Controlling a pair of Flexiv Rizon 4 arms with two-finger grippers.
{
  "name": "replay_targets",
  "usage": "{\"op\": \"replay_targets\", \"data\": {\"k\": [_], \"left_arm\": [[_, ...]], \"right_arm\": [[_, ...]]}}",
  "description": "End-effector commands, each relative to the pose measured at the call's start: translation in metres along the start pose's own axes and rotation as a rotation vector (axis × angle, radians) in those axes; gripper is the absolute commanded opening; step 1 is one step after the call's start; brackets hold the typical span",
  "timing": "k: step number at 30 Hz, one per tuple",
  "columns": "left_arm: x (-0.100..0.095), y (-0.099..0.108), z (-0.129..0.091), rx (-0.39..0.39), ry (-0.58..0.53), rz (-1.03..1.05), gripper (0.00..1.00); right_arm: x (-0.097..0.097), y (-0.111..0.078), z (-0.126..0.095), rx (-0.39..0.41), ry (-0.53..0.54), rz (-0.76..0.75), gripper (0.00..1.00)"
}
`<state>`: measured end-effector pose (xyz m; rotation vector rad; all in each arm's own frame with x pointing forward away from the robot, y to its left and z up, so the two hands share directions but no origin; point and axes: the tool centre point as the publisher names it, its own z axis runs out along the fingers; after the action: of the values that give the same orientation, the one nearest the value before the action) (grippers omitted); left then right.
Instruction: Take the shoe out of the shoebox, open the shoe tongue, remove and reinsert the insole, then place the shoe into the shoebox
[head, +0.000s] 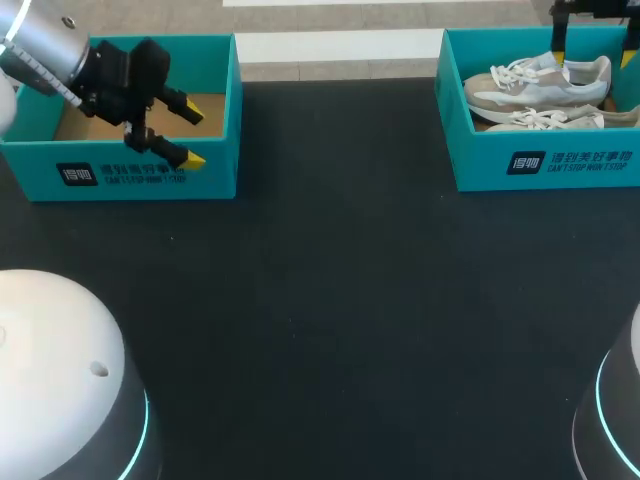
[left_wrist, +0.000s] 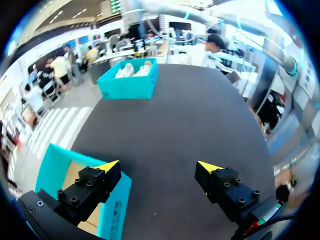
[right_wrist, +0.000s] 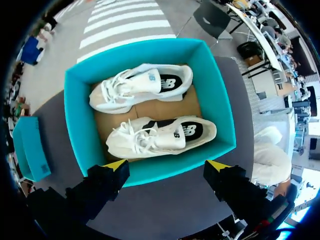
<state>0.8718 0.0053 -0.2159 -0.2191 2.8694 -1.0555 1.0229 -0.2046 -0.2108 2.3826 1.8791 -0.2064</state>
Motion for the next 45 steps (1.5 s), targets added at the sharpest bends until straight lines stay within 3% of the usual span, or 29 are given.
{"op": "replay_targets", "data": {"k": [1,17,18,31,38,45], "left_arm": [[0.007,-0.003,0.001,-0.25,-0.281,-0.64,1.0],[0.007,-0.003,0.001,-0.25,-0.281,-0.64,1.0],[0.005,-0.002,-0.001,-0.27,-0.251,-0.709,1.0],[-0.024,0.027,-0.012,-0.305,-0.329,-1.052,1.0],[-0.042,0.043,-0.008,-0.325,-0.36,-1.181,1.0],[-0.06,0.056,0.0,-0.327,-0.386,-1.29,1.0]], "right_arm": [[0.0,-0.026,-0.003,-0.035,0.003,-0.043,1.0],[0.0,-0.026,-0.003,-0.035,0.003,-0.043,1.0],[0.0,-0.026,-0.003,-0.035,0.003,-0.043,1.0],[0.0,-0.09,-0.002,-0.001,0.037,-0.013,1.0],[-0.002,-0.124,0.011,-0.09,0.05,-0.034,1.0],[-0.005,-0.142,0.029,-0.136,0.076,-0.017,1.0]]}}
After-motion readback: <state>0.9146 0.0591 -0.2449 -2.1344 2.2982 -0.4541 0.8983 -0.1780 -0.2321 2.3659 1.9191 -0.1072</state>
